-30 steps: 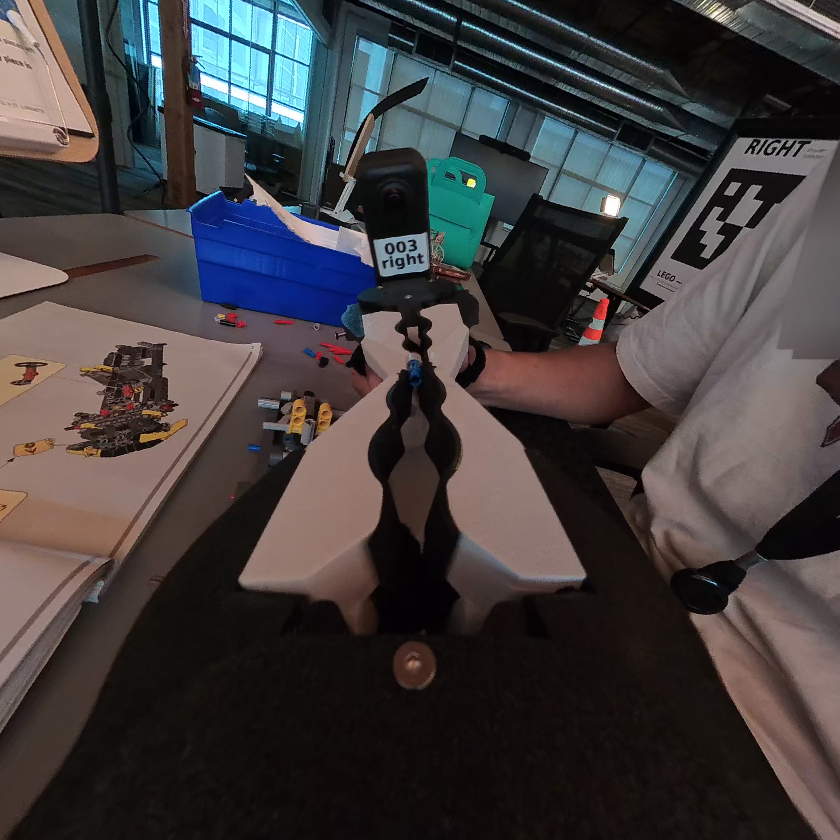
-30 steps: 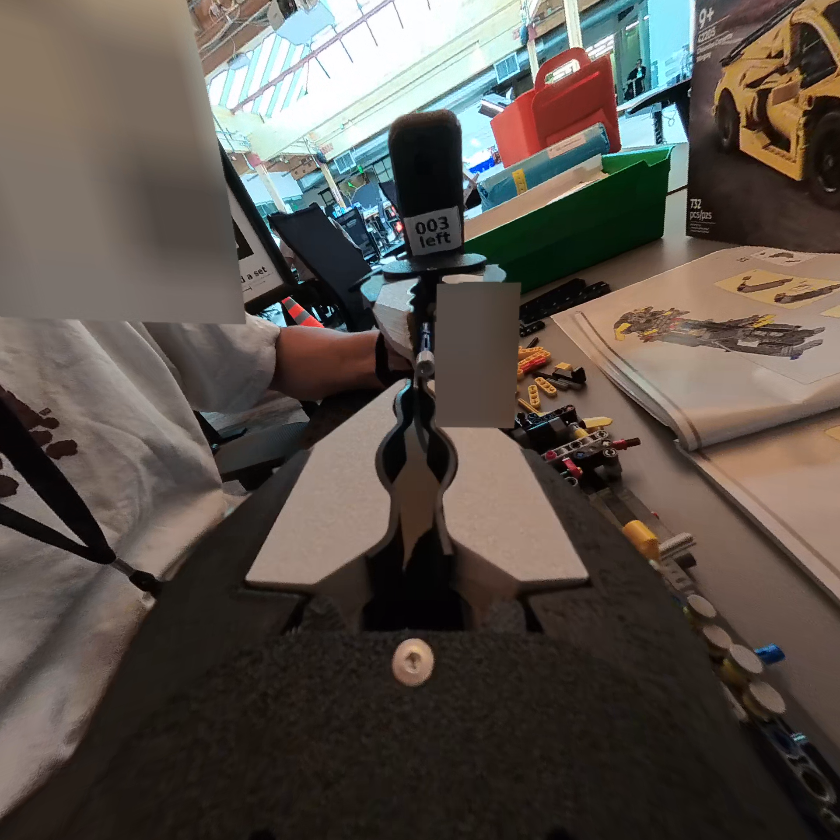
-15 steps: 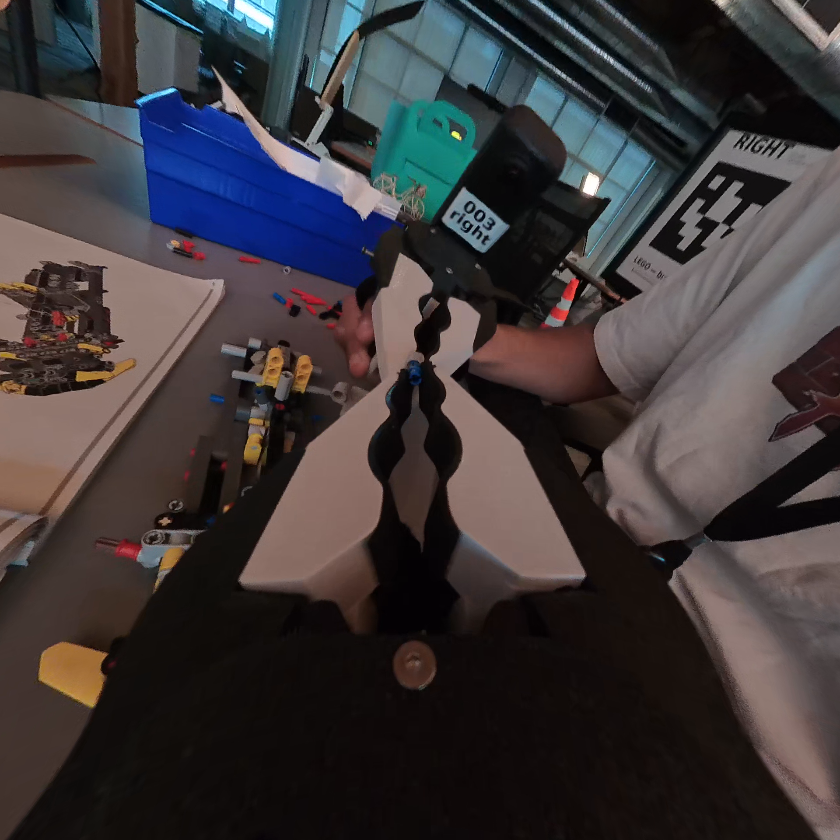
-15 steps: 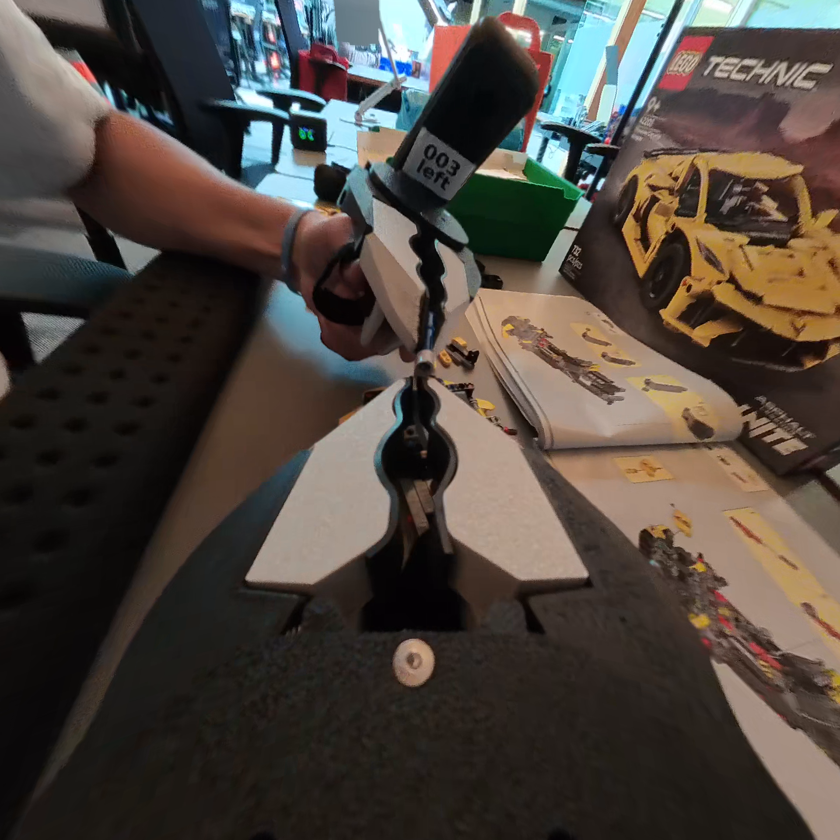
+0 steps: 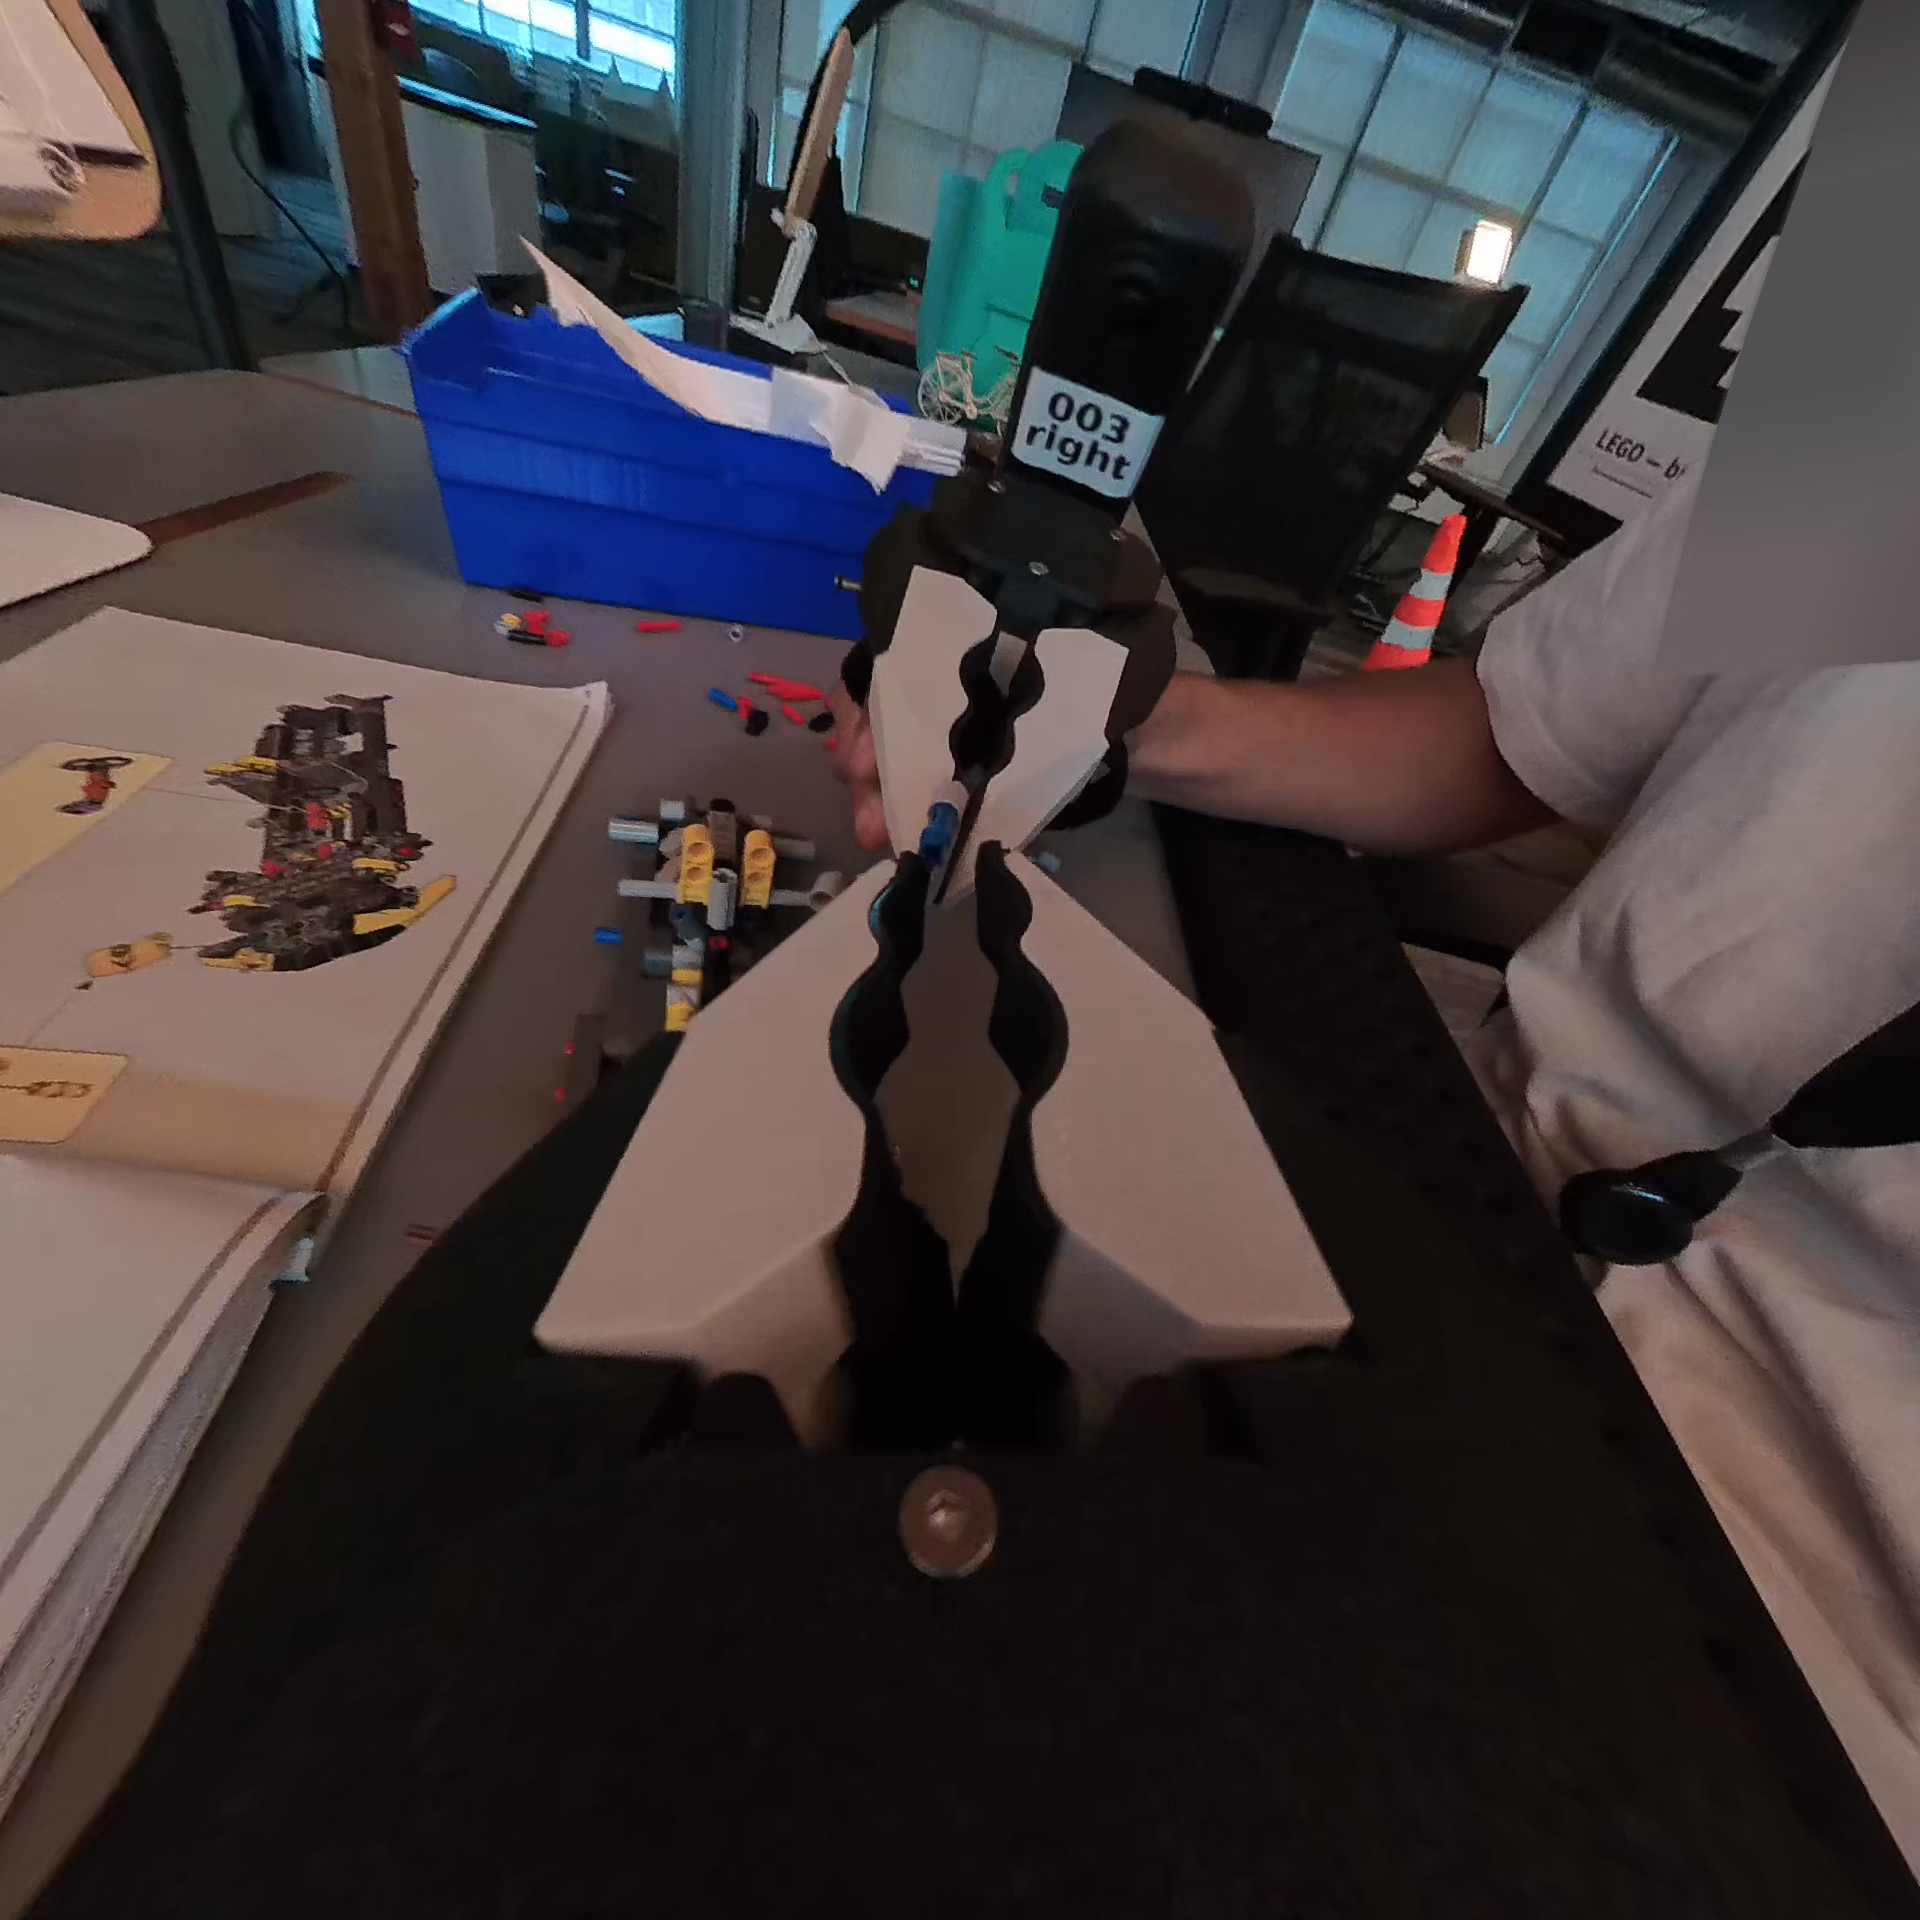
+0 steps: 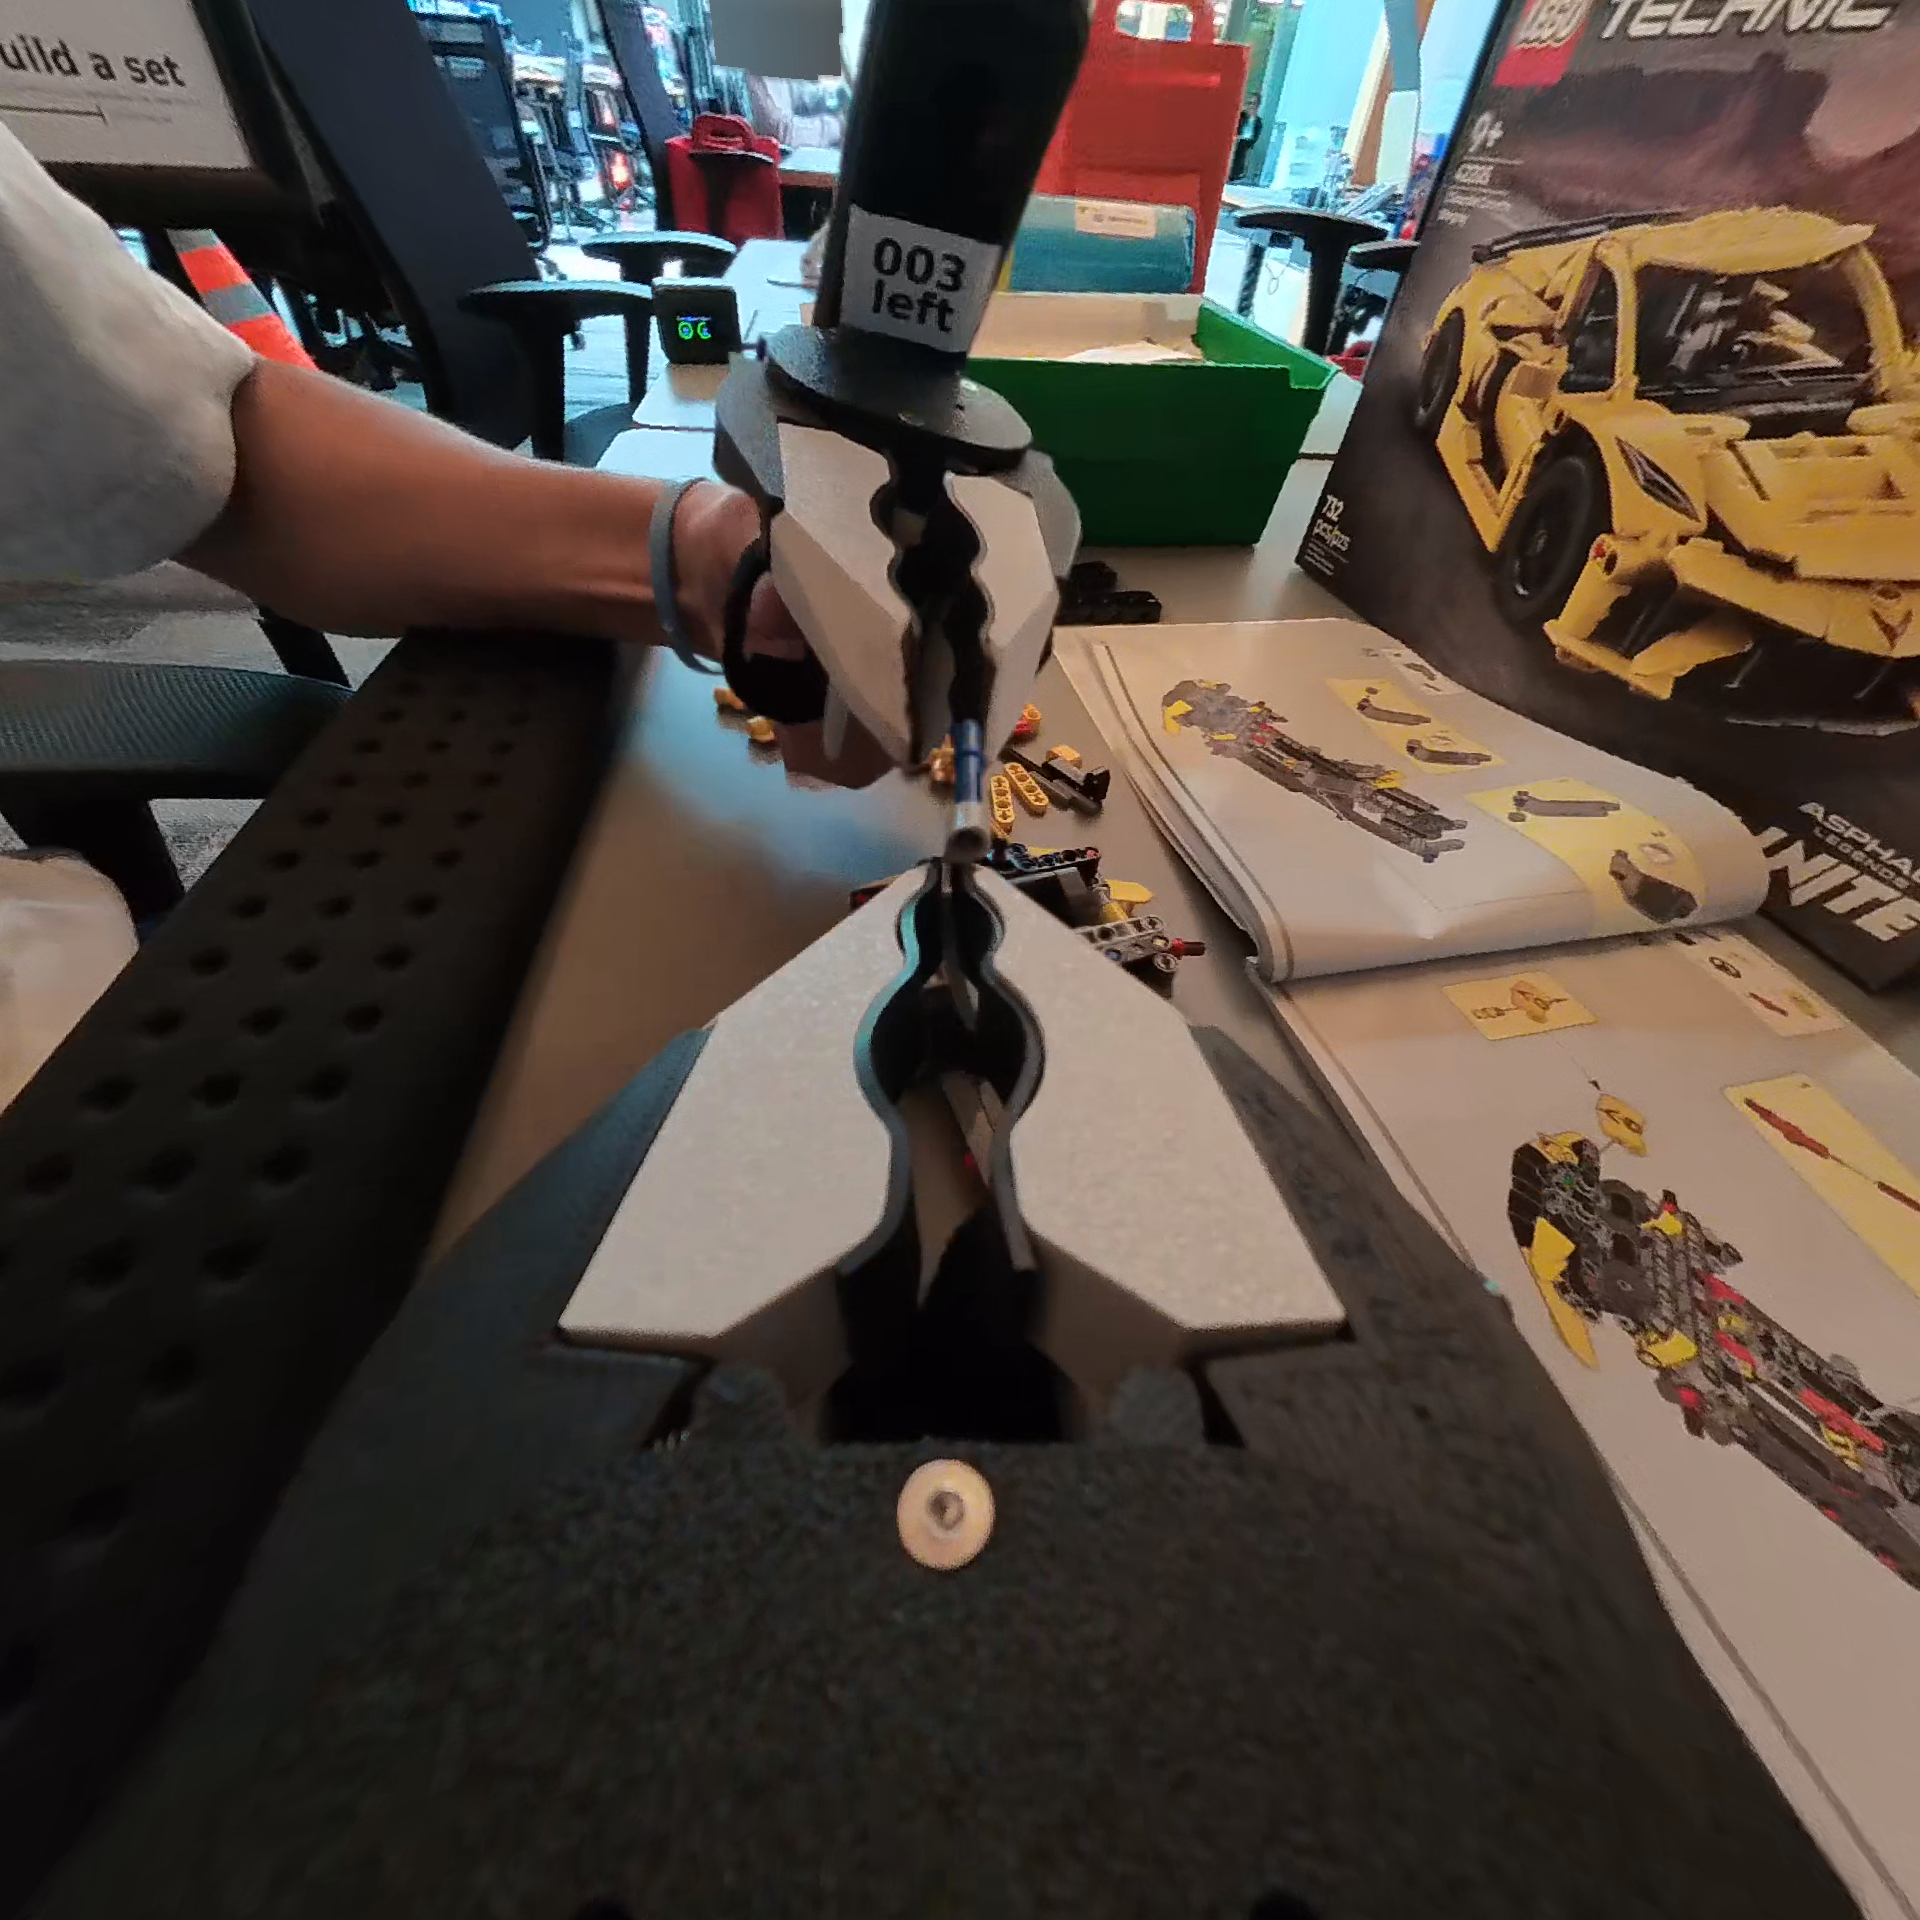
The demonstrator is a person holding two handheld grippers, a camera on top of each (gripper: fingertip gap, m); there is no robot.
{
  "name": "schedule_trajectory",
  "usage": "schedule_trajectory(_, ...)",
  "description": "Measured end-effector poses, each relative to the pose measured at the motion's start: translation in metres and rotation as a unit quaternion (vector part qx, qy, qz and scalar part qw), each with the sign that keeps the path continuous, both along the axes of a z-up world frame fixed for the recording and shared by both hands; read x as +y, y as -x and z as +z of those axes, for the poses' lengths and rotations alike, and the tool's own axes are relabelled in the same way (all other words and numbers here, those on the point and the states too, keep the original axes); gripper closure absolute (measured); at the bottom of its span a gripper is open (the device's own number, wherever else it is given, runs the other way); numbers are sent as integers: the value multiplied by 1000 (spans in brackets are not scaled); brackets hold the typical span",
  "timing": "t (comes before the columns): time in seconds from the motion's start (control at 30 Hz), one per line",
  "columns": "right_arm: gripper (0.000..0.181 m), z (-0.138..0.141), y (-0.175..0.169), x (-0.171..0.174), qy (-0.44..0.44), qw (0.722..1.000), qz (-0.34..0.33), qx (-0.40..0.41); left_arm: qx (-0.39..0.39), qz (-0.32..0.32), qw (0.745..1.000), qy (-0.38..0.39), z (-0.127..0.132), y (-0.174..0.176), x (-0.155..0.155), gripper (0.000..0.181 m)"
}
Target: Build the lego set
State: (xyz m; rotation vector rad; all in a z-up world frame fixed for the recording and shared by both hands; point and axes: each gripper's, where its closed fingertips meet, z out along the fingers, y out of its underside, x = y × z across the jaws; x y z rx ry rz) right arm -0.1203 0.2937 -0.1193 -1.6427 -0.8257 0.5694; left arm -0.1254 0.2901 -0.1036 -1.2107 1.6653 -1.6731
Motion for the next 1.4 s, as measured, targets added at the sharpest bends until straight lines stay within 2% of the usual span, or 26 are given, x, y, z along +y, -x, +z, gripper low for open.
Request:
schedule_trajectory(0.13,180,-4,-5,0,9,1000,-8,-7,-4,-5,1000,7,3,2,1,172)
schedule_trajectory(0.3,180,-4,-4,-1,12,1000,-3,-8,13,6,1000,5,-3,-1,4,162)
schedule_trajectory(0.37,180,-6,-1,-3,15,1000,7,-9,14,10,1000,9,-3,-2,5,163)
schedule_trajectory(0.47,180,-8,5,-6,19,1000,19,-14,10,1,1000,7,-3,0,1,176)
schedule_trajectory(0.83,180,-4,5,-7,17,1000,22,-2,11,-13,1000,-12,-6,3,-3,178)
schedule_trajectory(1.17,180,-6,5,-10,19,999,26,-8,5,-26,1000,7,-5,3,-7,178)
schedule_trajectory(1.33,179,-23,20,-16,8,996,50,-72,16,-55,998,25,-6,6,-13,179)
schedule_trajectory(1.4,180,-23,27,-14,2,996,50,-73,19,-63,998,21,-8,7,-15,179)
